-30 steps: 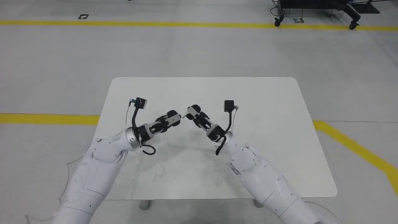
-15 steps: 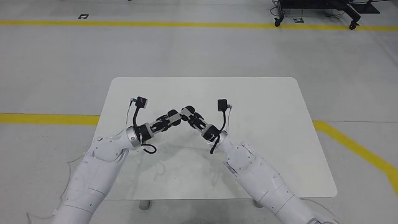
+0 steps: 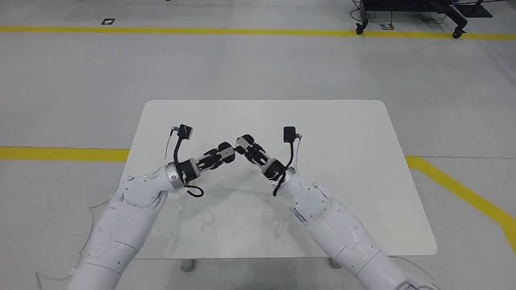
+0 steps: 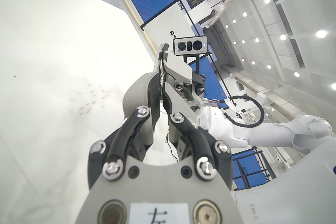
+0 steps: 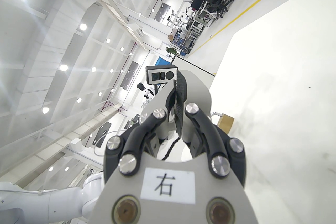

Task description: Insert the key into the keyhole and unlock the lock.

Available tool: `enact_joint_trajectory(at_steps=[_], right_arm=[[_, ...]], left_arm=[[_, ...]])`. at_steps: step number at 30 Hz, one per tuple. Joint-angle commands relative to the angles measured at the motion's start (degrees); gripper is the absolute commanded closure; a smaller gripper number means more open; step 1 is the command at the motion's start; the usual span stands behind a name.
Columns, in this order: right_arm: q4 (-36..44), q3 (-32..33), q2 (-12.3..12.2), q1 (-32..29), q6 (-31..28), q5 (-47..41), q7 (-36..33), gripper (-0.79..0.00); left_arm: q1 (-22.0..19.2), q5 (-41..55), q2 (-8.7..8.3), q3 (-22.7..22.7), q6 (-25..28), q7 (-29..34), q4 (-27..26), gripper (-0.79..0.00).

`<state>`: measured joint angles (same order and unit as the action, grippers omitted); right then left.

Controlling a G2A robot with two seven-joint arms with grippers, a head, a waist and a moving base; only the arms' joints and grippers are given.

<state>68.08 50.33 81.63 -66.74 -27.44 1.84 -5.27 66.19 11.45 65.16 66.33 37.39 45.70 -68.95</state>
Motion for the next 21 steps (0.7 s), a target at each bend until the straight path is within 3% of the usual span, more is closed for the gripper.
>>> enact_joint_trajectory(at_steps=[1,19,20,21], right_arm=[[-0.13,0.15,0.07,-0.02,0.03,0.12,-0.12,0.0],[1.61,2.5,-0.43,-2.16,-0.99,-0.26,-6.95,0.0],[1.76,2.63,-0.46,-2.31,-1.05,-0.26,-7.12,0.0],[1.88,2.79,-0.49,-2.45,-1.09,-0.29,-7.19,0.0]], left_arm=[[-0.02,0.04,-0.03,0.06,0.01,-0.1,0.04,0.0],[0.24,2.61,-0.32,0.97,-0.33,0.47,0.24,0.0],[0.22,2.81,-0.33,0.98,-0.25,0.68,0.26,-0.117],[0.21,2.94,-0.35,0.98,-0.14,0.93,0.28,-0.148]])
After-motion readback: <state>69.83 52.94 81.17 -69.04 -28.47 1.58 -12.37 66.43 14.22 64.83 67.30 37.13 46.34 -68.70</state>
